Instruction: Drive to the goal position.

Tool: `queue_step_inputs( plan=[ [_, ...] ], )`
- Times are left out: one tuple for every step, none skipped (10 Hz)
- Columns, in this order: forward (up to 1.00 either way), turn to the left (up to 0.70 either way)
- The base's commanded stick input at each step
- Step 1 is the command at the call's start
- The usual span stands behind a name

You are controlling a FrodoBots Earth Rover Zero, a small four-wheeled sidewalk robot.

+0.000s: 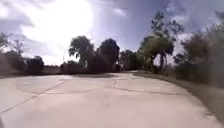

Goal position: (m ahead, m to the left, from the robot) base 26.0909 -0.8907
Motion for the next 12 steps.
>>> queue_step_inputs(
  plan=[
    [1.0,-0.4],
    [1.0,-0.4],
    [1.0,-0.4],
    [1.0,-0.4],
    [1.0,0.0],
    [1.0,0.0],
    [1.0,0.0],
    [1.0,0.0],
    [1.0,0.0],
    [1.0,0.0],
    [1.0,0.0],
    [1.0,0.0]
  ],
)
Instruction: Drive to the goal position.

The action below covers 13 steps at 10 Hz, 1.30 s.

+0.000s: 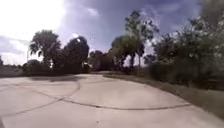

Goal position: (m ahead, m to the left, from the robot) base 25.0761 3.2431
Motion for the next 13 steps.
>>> queue_step_inputs(
  plan=[
    [1.0,0.0],
    [1.0,0.0],
    [1.0,0.0],
    [1.0,0.0],
    [1.0,0.0],
    [1.0,0.0],
    [1.0,0.0],
    [1.0,0.0],
    [1.0,0.0],
    [1.0,0.0],
    [1.0,0.0],
    [1.0,0.0],
    [1.0,0.0]
  ],
)
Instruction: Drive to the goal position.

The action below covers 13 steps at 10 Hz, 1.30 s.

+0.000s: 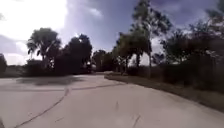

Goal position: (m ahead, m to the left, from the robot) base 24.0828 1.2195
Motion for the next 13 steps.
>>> queue_step_inputs(
  plan=[
    [1.0,0.0],
    [1.0,0.08],
    [1.0,0.26],
    [1.0,0.4],
    [1.0,0.25],
    [1.0,0.0],
    [1.0,0.0],
    [1.0,0.0],
    [1.0,0.0],
    [1.0,0.0],
    [1.0,0.0],
    [1.0,0.0],
    [1.0,0.0]
  ],
)
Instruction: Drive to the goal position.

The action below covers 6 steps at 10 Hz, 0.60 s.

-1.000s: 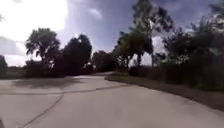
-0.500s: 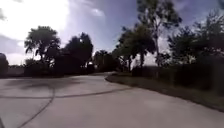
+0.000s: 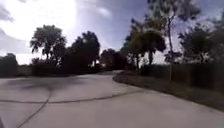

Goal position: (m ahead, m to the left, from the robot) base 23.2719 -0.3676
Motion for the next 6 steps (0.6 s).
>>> queue_step_inputs(
  plan=[
    [1.0,0.0],
    [1.0,0.0],
    [1.0,0.0],
    [1.0,0.0],
    [1.0,0.16],
    [1.0,0.35]
  ],
)
